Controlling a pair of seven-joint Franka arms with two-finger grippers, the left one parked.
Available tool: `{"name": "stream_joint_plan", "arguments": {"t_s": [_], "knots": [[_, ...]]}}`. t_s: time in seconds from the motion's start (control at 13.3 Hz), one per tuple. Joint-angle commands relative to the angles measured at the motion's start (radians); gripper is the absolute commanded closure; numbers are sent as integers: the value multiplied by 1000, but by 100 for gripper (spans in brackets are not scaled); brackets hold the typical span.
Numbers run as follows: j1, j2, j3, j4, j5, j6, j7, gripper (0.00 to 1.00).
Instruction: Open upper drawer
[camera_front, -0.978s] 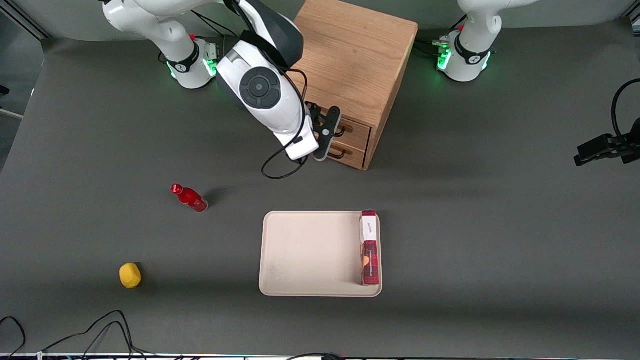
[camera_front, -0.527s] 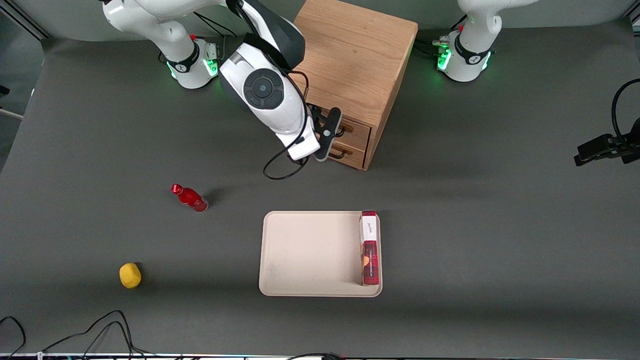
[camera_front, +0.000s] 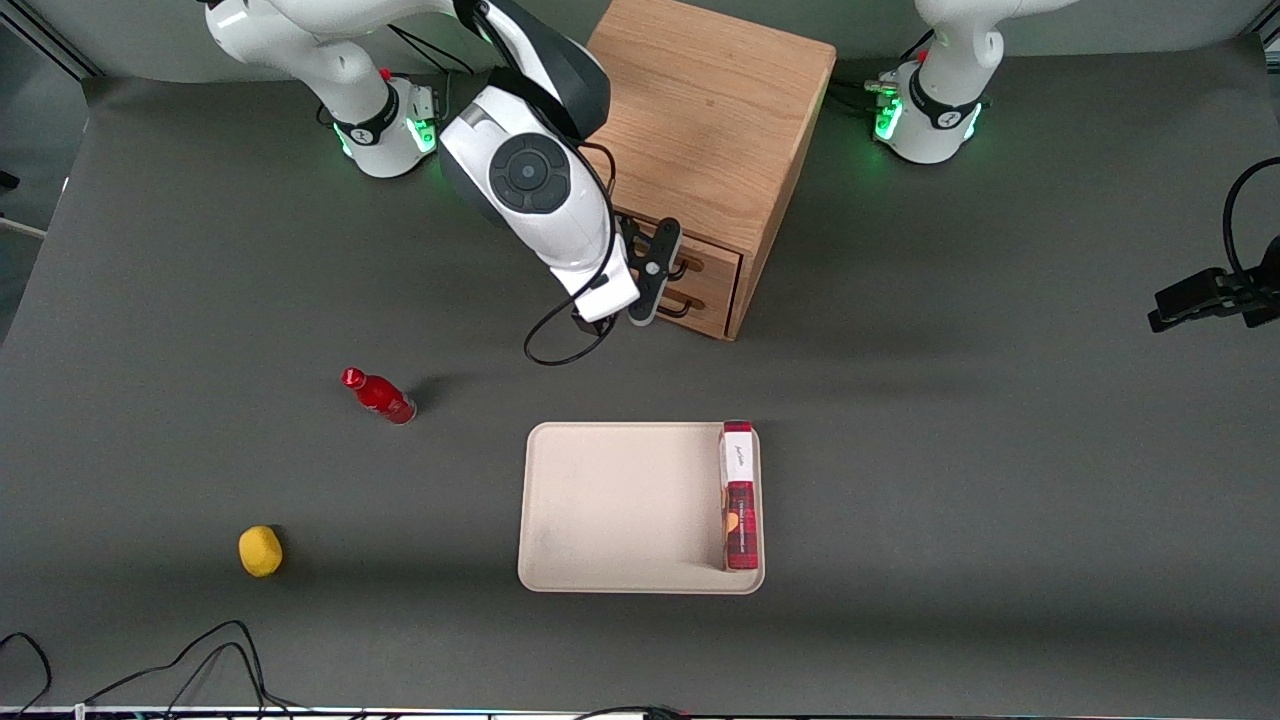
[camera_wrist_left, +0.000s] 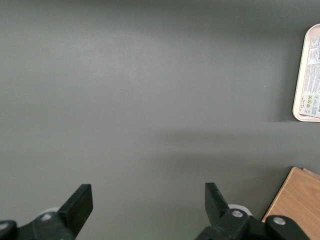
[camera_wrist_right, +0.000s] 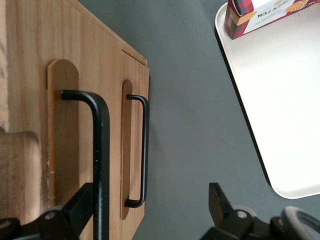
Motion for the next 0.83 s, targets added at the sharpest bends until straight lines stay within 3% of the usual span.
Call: {"name": "stream_joint_plan", "arguments": {"t_s": [0.0, 0.75], "knots": [[-11, -15, 0, -20, -15, 23, -1, 0], [-16, 5, -15, 24, -16, 25, -1, 0]]}}
